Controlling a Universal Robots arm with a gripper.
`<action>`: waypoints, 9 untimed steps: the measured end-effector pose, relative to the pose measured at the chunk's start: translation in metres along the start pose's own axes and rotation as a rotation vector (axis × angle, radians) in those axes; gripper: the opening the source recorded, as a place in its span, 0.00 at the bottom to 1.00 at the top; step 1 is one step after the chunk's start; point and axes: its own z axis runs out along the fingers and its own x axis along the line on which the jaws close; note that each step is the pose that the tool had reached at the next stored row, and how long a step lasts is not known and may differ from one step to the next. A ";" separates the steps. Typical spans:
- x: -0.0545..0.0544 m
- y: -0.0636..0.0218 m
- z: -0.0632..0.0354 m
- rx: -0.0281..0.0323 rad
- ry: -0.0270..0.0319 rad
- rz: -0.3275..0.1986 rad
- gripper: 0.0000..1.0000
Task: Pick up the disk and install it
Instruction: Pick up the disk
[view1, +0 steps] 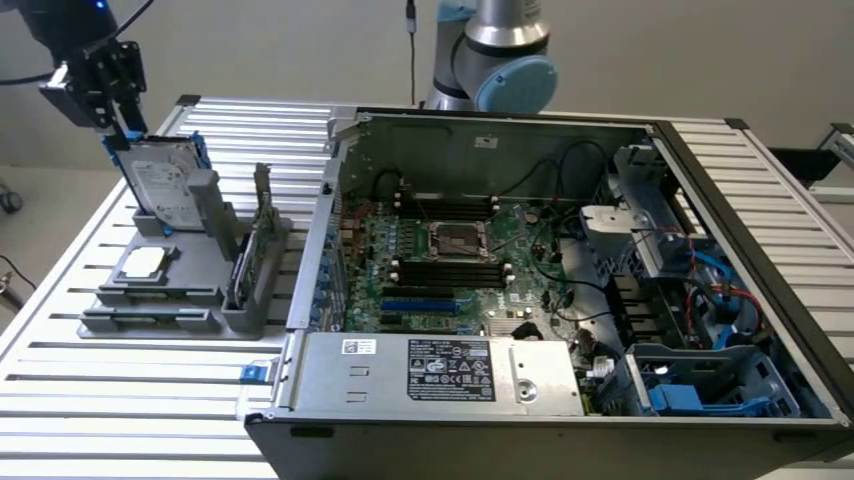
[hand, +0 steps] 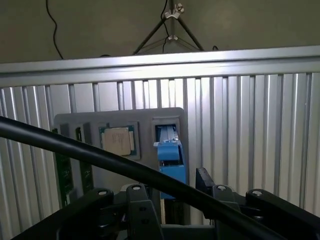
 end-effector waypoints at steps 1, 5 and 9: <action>0.000 0.0006 0.0018 0.0005 0.0000 -0.002 0.48; -0.001 0.0010 0.0087 0.0011 -0.0002 -0.006 0.48; -0.001 0.0011 0.0140 0.0013 -0.0002 -0.011 0.48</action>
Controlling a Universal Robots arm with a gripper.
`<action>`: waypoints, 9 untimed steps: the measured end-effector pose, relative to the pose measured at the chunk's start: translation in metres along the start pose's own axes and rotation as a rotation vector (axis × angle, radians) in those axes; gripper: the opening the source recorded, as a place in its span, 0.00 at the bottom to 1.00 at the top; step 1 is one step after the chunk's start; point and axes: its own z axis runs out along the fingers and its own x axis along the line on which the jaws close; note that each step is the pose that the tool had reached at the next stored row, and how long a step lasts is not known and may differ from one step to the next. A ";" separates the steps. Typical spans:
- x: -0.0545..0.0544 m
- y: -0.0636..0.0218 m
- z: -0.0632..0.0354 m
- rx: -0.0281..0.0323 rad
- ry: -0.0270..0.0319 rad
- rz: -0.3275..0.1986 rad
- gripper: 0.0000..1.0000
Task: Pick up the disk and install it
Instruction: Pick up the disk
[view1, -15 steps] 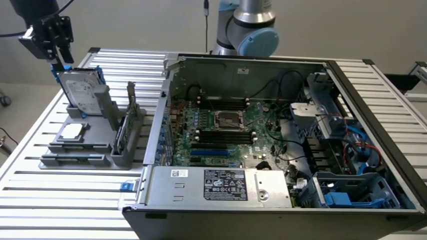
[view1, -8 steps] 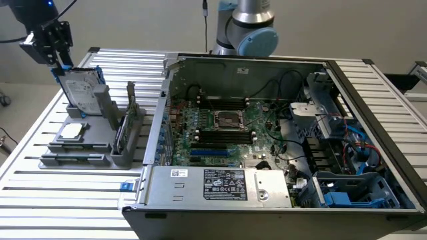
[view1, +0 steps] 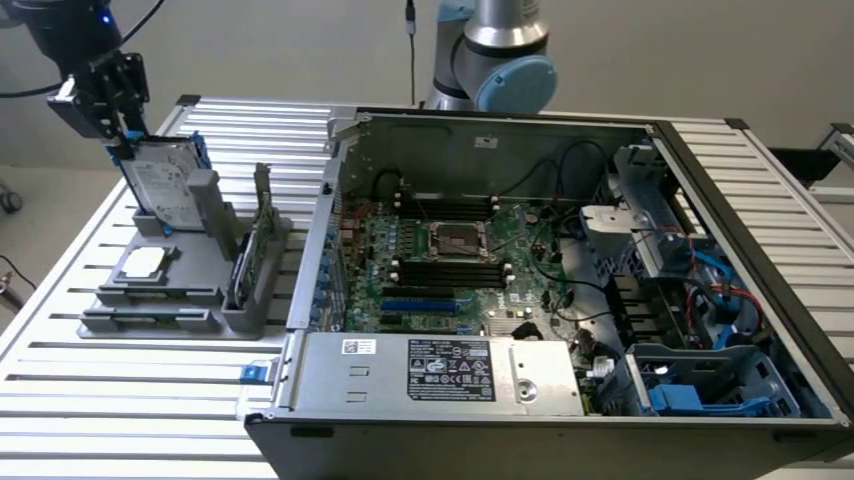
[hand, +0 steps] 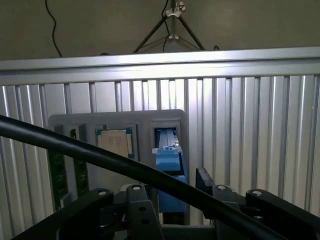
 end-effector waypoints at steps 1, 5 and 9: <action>0.000 0.0000 0.0014 0.0002 -0.0001 -0.001 0.48; 0.000 0.0002 0.0070 0.0005 -0.0002 -0.005 0.48; -0.001 0.0004 0.0130 0.0006 -0.0002 -0.008 0.48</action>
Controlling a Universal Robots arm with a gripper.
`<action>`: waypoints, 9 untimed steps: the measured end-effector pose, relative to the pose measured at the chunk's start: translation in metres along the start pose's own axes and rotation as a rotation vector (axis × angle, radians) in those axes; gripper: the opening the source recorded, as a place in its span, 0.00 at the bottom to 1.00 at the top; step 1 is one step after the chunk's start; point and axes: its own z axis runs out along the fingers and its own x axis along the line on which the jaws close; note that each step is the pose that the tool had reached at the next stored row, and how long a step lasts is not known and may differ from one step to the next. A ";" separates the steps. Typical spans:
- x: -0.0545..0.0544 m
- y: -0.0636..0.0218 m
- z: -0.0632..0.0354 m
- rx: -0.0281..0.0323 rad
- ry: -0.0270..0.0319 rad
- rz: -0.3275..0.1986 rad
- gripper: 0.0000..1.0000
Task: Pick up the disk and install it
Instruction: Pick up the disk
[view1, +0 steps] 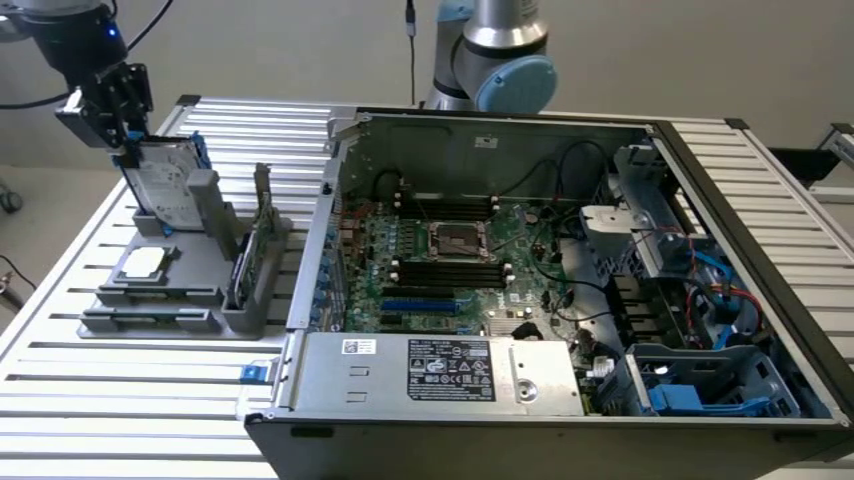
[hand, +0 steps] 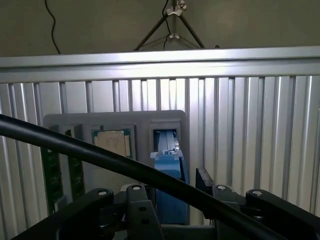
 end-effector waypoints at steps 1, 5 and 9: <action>0.000 0.0000 0.0016 0.0001 0.0002 -0.001 0.48; 0.000 0.0004 0.0066 0.0002 0.0032 -0.001 0.48; -0.001 0.0005 0.0079 0.0002 0.0098 -0.002 0.48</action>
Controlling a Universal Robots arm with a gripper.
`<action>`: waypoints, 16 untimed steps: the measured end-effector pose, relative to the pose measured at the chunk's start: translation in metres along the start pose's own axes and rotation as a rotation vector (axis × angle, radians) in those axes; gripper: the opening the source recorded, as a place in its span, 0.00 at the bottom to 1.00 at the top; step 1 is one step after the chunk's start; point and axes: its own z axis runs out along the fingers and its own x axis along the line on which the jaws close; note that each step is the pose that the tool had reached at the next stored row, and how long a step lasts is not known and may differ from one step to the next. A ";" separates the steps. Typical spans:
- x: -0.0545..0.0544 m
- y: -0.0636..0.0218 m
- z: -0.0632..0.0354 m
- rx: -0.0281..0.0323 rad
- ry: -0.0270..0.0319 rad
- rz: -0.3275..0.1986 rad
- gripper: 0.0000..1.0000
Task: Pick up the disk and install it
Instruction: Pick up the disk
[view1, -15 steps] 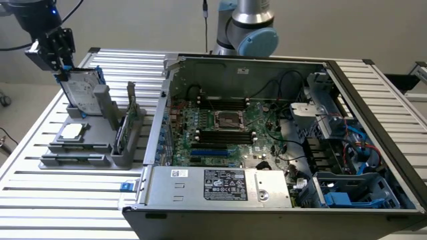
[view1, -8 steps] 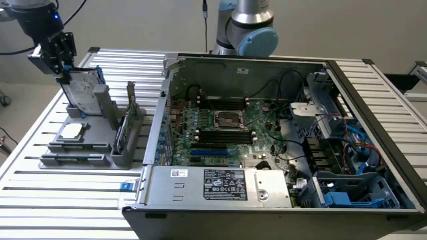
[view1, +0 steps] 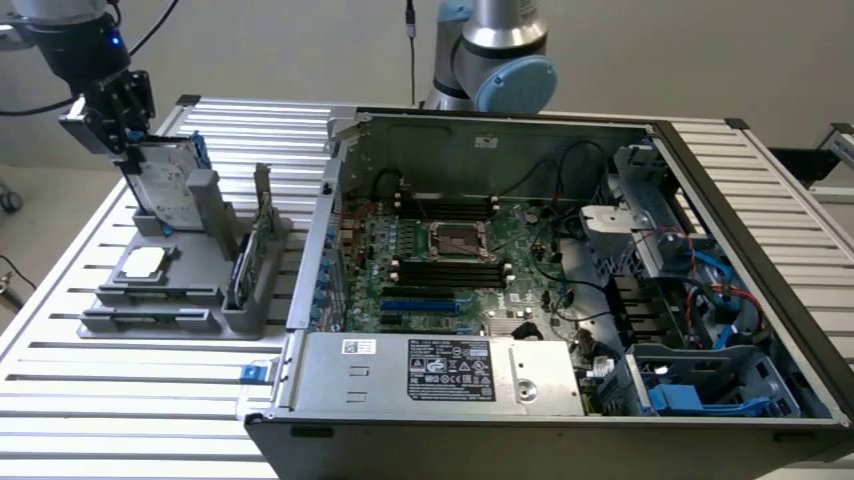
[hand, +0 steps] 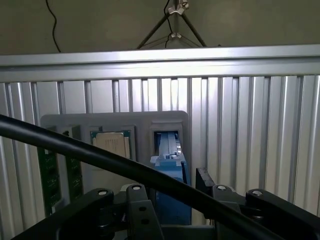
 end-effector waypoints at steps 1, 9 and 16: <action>0.000 0.0000 0.0001 0.0000 0.0009 0.000 0.48; 0.000 0.0000 0.0005 0.0003 0.0018 0.000 0.48; 0.000 0.0000 0.0006 0.0003 0.0025 0.000 0.39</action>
